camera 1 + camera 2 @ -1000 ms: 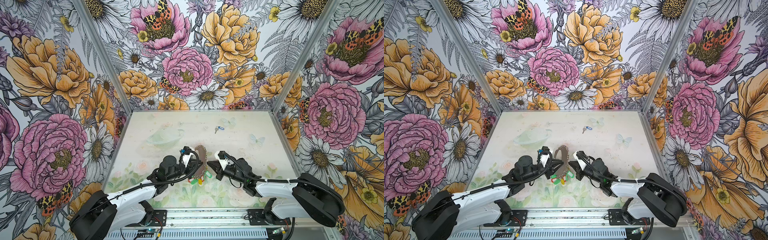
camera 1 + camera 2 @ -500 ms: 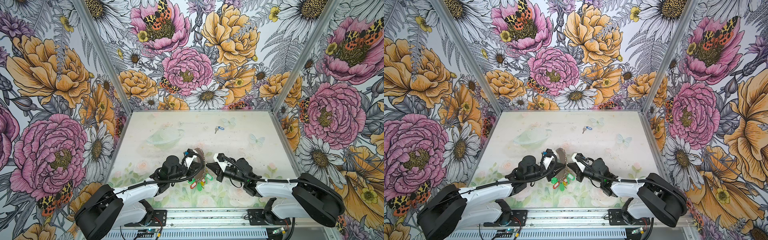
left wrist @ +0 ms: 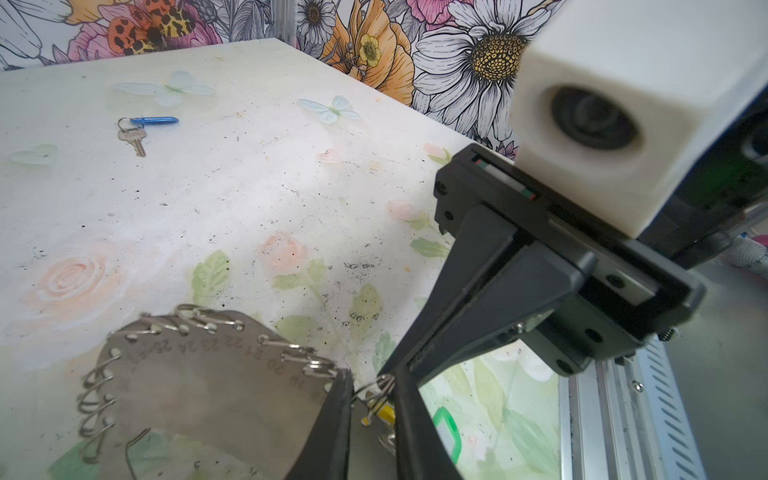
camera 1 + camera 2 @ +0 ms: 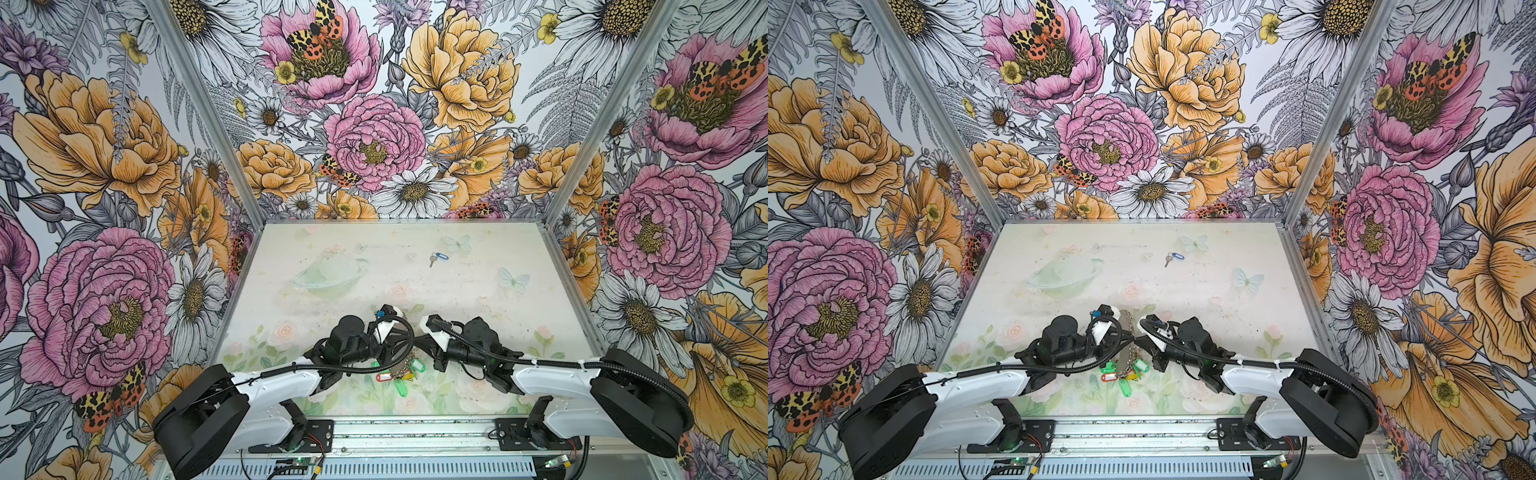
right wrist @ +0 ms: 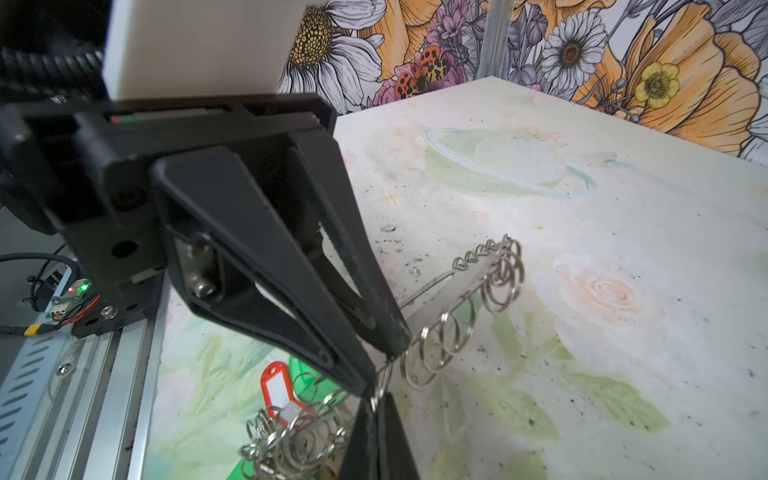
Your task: Put the keys on the keyring
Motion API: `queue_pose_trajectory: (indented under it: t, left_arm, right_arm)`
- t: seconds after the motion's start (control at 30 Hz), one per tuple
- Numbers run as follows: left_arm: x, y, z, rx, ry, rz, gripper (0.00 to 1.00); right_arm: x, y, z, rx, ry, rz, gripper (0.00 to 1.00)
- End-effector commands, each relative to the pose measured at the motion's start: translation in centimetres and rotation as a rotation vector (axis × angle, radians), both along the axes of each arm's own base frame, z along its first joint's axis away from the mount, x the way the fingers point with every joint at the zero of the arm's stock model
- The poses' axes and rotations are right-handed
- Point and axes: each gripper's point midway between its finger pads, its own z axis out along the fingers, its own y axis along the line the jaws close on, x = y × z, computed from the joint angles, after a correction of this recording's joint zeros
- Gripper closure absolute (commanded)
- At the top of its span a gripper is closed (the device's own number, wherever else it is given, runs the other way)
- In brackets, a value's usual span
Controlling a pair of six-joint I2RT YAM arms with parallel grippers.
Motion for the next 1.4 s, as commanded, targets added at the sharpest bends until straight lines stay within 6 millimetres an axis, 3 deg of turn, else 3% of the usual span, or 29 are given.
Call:
queue_pose_trajectory:
  t: [0.0,0.37,0.57,0.7,0.83,0.9,1.17,1.37]
  left_arm:
    - [-1.2,-0.8,0.1,0.004,-0.027,-0.073,0.79]
    - [-3.5,-1.0,0.2,0.078,-0.066,-0.226,0.78]
    - [-3.5,-0.2,1.0,0.094,-0.189,-0.22,0.7]
    - [-0.3,1.2,1.0,0.115,-0.21,-0.025,0.64]
    - [2.5,4.0,1.9,-0.014,-0.115,0.154,0.63]
    - [3.5,4.8,1.0,0.011,-0.059,0.224,0.64]
    - [5.6,3.8,-2.4,0.052,0.168,0.312,0.69]
    - [6.1,2.0,-5.1,0.074,0.278,0.3,0.74]
  right_arm:
    - [-0.6,1.6,6.1,0.138,-0.126,0.093,1.0]
    - [-1.2,0.8,6.7,0.091,-0.116,0.147,1.0]
    - [0.1,0.5,5.7,0.017,-0.121,0.087,1.0]
    - [1.5,0.3,4.3,-0.055,-0.088,0.023,1.0]
    - [2.8,-0.1,2.0,-0.149,0.002,-0.052,1.0]
    - [2.7,-0.3,0.7,-0.177,0.041,-0.065,1.0]
    - [2.9,0.5,-0.9,-0.208,0.016,-0.088,1.0]
    - [2.8,1.8,-0.1,-0.168,-0.028,-0.08,1.0]
